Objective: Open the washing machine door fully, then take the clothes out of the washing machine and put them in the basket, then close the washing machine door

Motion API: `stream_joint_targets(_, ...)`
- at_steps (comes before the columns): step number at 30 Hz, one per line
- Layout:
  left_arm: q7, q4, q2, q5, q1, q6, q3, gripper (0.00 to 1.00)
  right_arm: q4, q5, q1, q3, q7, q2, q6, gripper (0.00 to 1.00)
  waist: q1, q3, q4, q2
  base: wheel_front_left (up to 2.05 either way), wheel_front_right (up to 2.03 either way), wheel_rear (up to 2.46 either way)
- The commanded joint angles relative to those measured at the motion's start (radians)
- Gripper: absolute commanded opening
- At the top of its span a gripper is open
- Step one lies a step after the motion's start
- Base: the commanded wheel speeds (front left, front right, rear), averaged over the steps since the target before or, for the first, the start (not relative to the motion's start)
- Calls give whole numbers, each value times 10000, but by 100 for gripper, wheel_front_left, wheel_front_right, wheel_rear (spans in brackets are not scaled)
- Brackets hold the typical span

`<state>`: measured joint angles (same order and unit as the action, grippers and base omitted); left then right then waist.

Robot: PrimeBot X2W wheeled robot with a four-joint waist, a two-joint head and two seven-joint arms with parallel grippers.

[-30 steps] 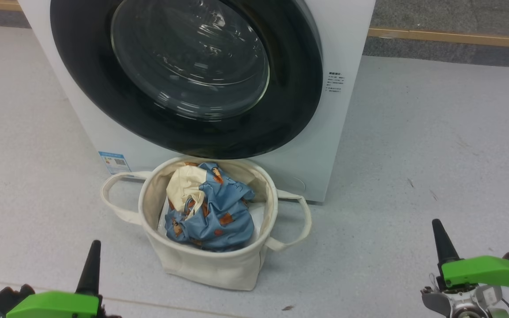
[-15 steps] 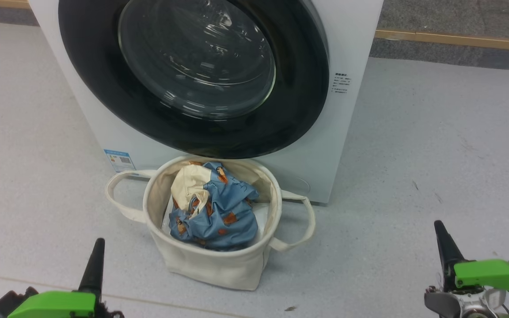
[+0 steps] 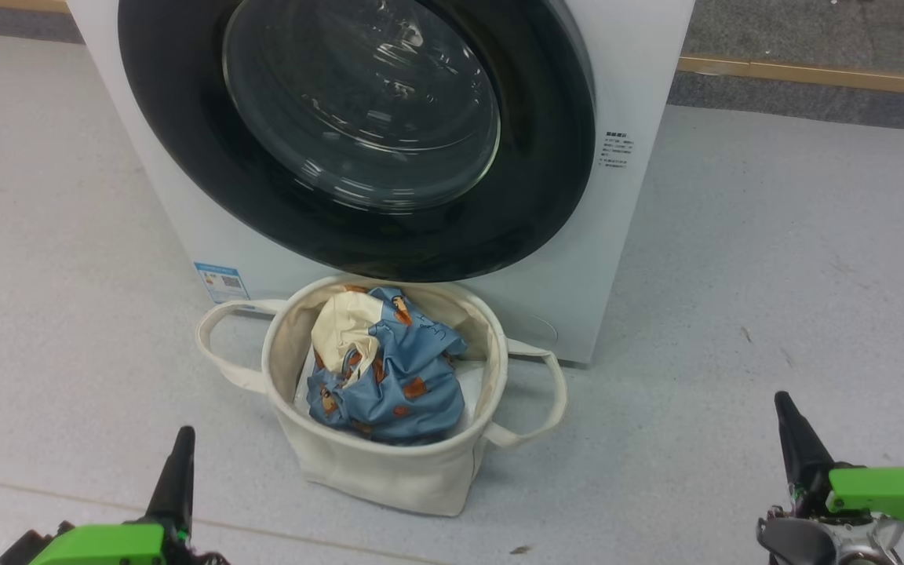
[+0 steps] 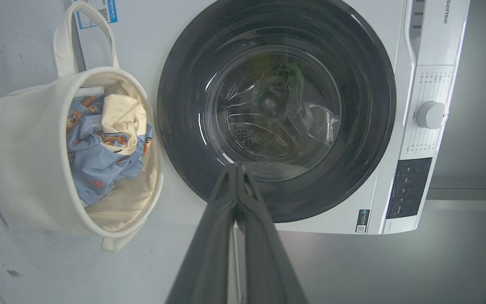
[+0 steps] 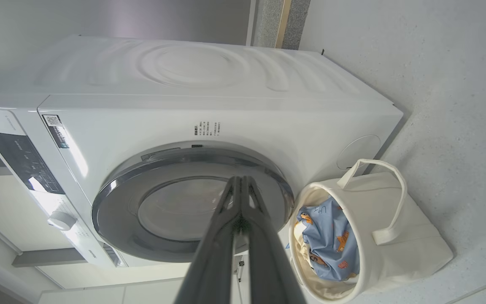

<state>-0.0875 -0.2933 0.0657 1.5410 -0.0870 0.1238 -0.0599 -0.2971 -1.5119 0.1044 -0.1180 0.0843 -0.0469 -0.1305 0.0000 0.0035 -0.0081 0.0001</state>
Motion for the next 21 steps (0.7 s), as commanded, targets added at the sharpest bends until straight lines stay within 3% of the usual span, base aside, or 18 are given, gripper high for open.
stream_joint_targets(1, -94, 413, 17, 189, -235, 66, -418, 0, 419, -294, 111, 122, 112, -35, -2, 0, 0, -1, 13, -1, 0, 0, 0)
stream_joint_targets(7, -265, 480, -154, 667, -212, 69, -549, 0, 524, -970, 35, 45, 288, -33, -2, 0, 0, -4, 81, -1, 0, 0, 0)
stream_joint_targets(21, -263, 480, -154, 670, -211, 69, -547, 0, 524, -970, 35, 45, 288, -33, -2, 0, 0, -4, 81, -1, 0, 0, 0)
